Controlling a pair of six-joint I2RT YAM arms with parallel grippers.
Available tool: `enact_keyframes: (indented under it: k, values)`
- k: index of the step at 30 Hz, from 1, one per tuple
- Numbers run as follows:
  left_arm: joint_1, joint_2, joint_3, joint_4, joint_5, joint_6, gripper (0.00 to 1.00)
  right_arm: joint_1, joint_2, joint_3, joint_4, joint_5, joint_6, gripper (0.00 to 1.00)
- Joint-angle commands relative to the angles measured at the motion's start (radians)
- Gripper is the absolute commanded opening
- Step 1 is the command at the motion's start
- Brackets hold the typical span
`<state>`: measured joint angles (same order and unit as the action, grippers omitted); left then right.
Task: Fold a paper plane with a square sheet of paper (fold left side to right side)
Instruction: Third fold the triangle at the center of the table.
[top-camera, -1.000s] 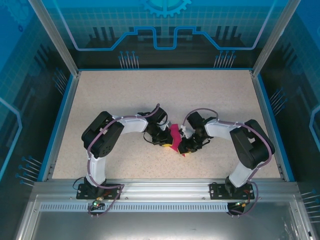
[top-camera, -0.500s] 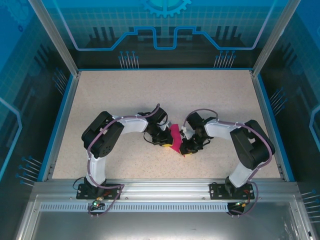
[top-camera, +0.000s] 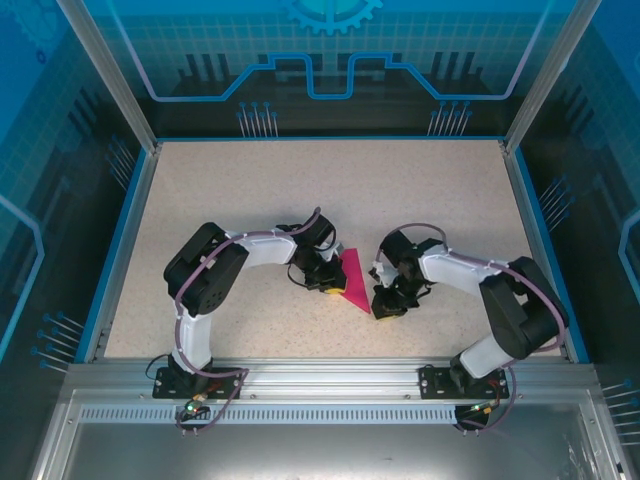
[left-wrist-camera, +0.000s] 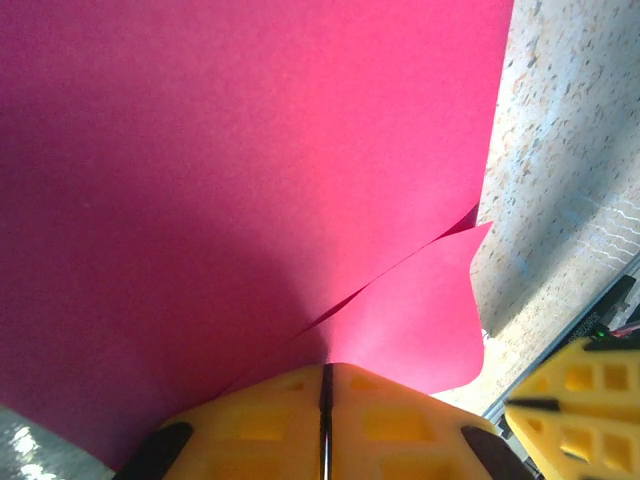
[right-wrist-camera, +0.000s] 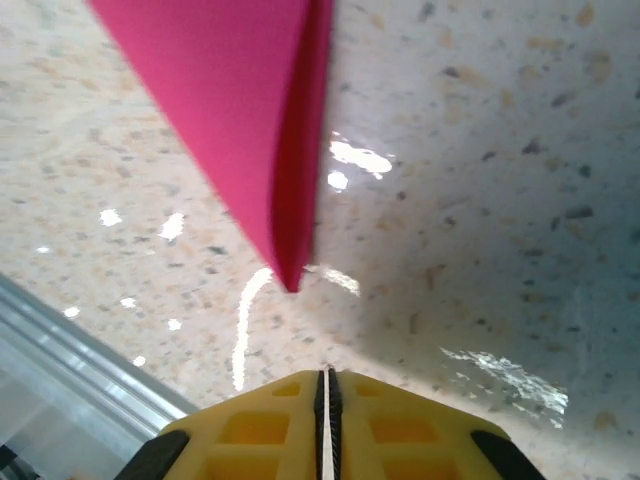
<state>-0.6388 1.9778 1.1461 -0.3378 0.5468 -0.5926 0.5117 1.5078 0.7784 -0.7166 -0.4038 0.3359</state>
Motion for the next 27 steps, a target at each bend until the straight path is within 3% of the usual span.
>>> enact_keyframes:
  k: [1, 14, 21, 27]
  values:
    - [0.004, 0.046, 0.001, -0.078, -0.087, 0.022, 0.10, 0.008, -0.020, 0.022, 0.053, -0.109, 0.045, 0.12]
    - [0.003, 0.024, 0.005, -0.065, -0.074, 0.016, 0.11, 0.003, 0.188, 0.053, 0.149, -0.009, 0.091, 0.09]
    - [-0.009, -0.068, 0.015, -0.055, -0.050, 0.020, 0.12, -0.001, 0.194, 0.015, 0.112, 0.091, 0.100, 0.01]
    - [-0.053, -0.122, -0.001, -0.023, 0.003, 0.003, 0.07, -0.003, 0.199, 0.009, 0.117, 0.101, 0.104, 0.00]
